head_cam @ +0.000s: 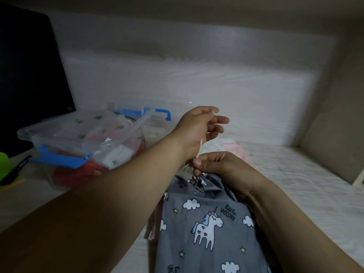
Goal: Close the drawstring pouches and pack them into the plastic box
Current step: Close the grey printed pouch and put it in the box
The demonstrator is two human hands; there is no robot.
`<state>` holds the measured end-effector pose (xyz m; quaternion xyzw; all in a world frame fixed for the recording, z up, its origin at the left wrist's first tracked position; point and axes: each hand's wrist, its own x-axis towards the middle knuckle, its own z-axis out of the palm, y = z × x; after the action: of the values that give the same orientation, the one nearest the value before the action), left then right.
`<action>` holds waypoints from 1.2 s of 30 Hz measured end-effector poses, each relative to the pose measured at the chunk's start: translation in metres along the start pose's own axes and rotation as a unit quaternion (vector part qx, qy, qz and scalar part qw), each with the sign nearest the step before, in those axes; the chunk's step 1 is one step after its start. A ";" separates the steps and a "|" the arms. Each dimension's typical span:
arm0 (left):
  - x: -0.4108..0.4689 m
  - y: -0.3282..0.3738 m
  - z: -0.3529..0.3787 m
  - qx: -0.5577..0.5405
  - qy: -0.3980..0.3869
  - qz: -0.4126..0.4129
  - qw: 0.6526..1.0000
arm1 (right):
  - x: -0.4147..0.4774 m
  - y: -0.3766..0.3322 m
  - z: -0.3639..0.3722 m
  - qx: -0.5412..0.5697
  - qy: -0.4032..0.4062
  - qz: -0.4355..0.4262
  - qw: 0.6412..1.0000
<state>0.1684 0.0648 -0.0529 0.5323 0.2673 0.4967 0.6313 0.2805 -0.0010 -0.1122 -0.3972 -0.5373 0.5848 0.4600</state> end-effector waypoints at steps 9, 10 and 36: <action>-0.039 -0.023 -0.046 0.408 -0.007 0.021 0.913 | 0.007 0.002 -0.004 0.016 0.097 -0.043 0.994; -0.047 -0.028 -0.051 0.429 -0.018 0.029 0.903 | 0.008 0.002 -0.004 0.007 0.109 -0.045 0.993; -0.052 -0.031 -0.070 0.277 -0.032 0.012 0.960 | 0.010 0.007 -0.003 -0.082 0.182 -0.125 0.972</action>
<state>0.0998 0.0475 -0.1123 0.7050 0.3675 0.3934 0.4617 0.2795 0.0097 -0.1196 -0.4633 -0.5362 0.3943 0.5852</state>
